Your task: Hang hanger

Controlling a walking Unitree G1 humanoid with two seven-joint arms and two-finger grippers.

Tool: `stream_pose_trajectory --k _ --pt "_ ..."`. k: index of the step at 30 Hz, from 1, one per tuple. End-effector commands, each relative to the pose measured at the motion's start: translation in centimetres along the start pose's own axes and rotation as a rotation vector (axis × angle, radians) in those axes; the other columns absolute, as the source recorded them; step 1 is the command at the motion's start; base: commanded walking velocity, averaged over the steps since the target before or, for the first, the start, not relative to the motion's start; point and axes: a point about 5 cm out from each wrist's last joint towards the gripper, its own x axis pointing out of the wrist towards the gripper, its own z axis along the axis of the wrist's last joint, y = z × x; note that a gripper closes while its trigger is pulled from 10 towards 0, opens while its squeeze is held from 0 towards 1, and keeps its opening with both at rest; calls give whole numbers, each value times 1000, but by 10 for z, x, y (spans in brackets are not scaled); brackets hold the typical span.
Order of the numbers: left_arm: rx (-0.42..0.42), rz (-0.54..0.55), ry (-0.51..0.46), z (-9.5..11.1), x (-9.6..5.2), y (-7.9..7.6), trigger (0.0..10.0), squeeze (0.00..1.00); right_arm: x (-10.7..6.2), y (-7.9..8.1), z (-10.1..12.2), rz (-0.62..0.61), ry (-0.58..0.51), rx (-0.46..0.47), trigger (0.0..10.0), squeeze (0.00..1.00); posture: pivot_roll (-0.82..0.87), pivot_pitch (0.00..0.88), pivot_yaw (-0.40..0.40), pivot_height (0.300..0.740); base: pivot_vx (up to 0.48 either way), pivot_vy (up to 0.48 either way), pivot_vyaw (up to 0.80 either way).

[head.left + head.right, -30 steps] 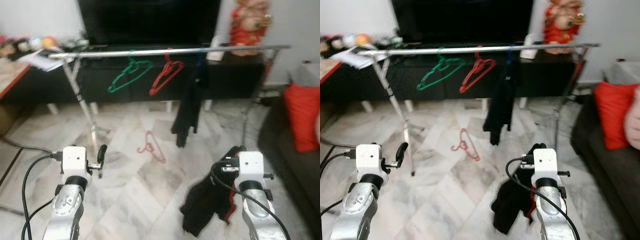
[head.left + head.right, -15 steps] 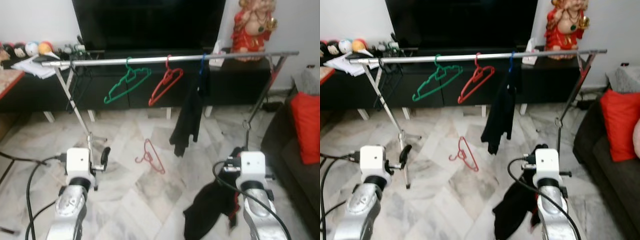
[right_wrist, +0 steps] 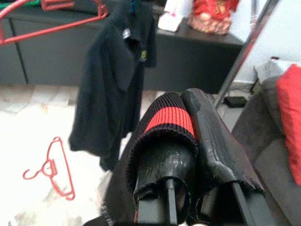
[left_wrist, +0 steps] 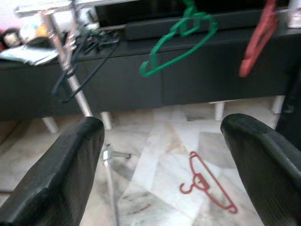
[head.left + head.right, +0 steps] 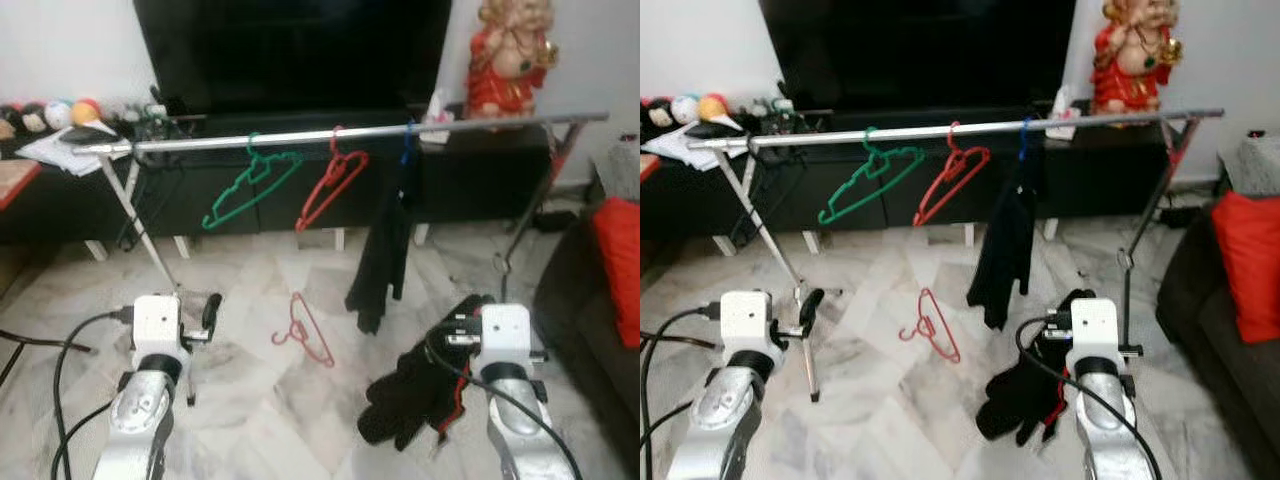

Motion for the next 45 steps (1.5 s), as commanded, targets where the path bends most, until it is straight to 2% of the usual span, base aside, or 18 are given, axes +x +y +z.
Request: stream_pose_trajectory --k 1,12,45 --pt "0 8 0 2 1 3 10000 0 2 2 2 2 -12 0 10000 0 -103 0 8 740 292 0 0" --pt "-1 12 -3 3 1 4 10000 0 -3 0 -10 -14 29 0 10000 0 -105 0 14 740 294 0 0" --pt "4 15 -2 4 1 5 10000 0 -4 0 -11 -15 24 -5 10000 0 -101 0 14 740 295 0 0"
